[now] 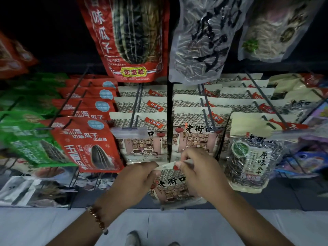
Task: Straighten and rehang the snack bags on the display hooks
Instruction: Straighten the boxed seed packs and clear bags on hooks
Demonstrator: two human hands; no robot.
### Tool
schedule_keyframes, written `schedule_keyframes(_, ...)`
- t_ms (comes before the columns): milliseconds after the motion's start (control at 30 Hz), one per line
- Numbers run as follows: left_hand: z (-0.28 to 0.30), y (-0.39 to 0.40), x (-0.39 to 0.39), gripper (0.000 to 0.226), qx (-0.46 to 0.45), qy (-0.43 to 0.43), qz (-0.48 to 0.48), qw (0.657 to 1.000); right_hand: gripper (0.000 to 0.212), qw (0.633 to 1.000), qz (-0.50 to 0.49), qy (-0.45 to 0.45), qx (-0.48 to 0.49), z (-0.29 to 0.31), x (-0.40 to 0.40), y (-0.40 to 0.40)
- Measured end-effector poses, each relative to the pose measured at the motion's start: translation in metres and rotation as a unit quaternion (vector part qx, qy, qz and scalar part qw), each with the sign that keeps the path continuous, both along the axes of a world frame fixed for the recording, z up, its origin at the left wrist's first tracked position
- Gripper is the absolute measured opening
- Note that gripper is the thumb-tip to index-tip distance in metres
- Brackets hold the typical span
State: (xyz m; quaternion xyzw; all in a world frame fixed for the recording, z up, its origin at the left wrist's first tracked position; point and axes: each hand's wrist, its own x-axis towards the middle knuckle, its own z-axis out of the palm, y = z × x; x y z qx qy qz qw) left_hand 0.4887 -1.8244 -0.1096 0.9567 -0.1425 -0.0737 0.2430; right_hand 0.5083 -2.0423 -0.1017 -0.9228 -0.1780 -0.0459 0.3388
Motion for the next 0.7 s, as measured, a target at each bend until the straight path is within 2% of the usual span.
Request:
schedule_keyframes(100,-0.003,0.018,-0.006,0.028,0.027,-0.029,0.010,0.999,0.015,1.000,0.018,0.018,-0.006,0.002,0.001,0.013)
schedule_keyframes(200,0.003,0.035,-0.008,0.020,0.045,-0.054,0.009,0.997,0.008,1.000,0.008,0.002,0.008,0.012,0.005,0.028)
schedule_keyframes(333,0.008,0.067,-0.009,0.014,0.065,-0.042,0.008,0.997,0.038,0.995,-0.025,-0.071,-0.069,0.032,0.020,0.053)
schedule_keyframes(533,0.010,0.109,-0.013,0.018,0.024,-0.036,0.018,0.999,0.066,0.982,0.001,-0.049,-0.181,0.049,0.060,0.091)
schedule_keyframes(600,0.008,0.120,-0.016,0.021,0.021,-0.048,0.015,0.999,0.064,0.982,0.007,-0.038,-0.185,0.048,0.071,0.102)
schedule_keyframes(700,0.005,0.134,-0.019,0.018,0.013,-0.056,0.005,0.998,0.050,0.982,-0.009,-0.028,-0.185,0.044,0.081,0.114)
